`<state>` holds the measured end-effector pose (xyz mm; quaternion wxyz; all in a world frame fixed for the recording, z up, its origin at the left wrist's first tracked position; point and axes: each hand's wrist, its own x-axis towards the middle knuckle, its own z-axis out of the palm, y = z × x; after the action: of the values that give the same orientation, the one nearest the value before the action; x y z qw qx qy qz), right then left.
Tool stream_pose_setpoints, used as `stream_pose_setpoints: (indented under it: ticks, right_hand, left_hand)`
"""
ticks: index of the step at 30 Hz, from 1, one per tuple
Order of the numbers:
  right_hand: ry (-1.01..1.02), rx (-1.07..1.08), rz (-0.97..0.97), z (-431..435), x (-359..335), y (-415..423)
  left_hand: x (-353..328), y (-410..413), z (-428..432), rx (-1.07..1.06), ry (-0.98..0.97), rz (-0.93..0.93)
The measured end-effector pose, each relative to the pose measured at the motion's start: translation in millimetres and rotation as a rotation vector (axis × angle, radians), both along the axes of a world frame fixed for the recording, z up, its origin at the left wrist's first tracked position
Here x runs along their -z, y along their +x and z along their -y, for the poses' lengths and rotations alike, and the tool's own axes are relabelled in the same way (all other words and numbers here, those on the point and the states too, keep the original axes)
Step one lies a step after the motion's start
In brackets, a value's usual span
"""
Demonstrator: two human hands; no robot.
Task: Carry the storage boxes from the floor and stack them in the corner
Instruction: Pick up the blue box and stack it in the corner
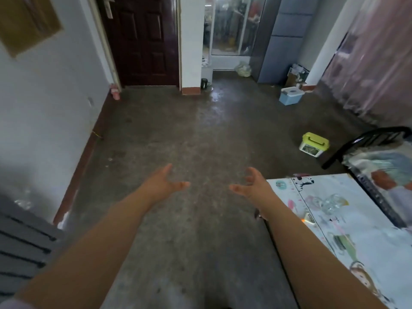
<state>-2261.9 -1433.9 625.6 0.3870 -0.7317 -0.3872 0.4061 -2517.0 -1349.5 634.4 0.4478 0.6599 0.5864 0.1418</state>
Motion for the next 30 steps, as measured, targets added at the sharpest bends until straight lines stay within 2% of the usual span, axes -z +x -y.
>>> stream_pose_setpoints:
  ticks: [4, 8, 12, 15, 23, 30]
  right_hand:
    - [-0.034, 0.056, 0.013, -55.8, 8.4, 47.6]
    - [-0.015, 0.115, 0.021, -127.8, 14.3, 121.7]
    - [0.004, 0.133, 0.018, -206.5, -0.8, 202.1]
    - [0.028, 0.135, 0.033, -270.1, -14.9, 255.9]
    - [-0.003, 0.139, 0.033, -408.2, -2.3, 336.3]
    - [-0.023, 0.281, 0.107, -557.5, 6.3, 422.5]
  left_hand:
    - [10.9, 54.1, -66.3, 0.073, -0.022, -0.012]
    - [20.3, 123.2, -143.0, 0.092, -0.040, 0.055]
    - [5.9, 194.4, -226.0, 0.084, 0.028, -0.009]
    - [-5.5, 249.8, -286.4, 0.098, 0.031, 0.041]
    - [6.2, 342.6, -423.6, 0.119, 0.006, 0.034]
    - [5.0, 434.7, -601.1, 0.269, 0.019, -0.033]
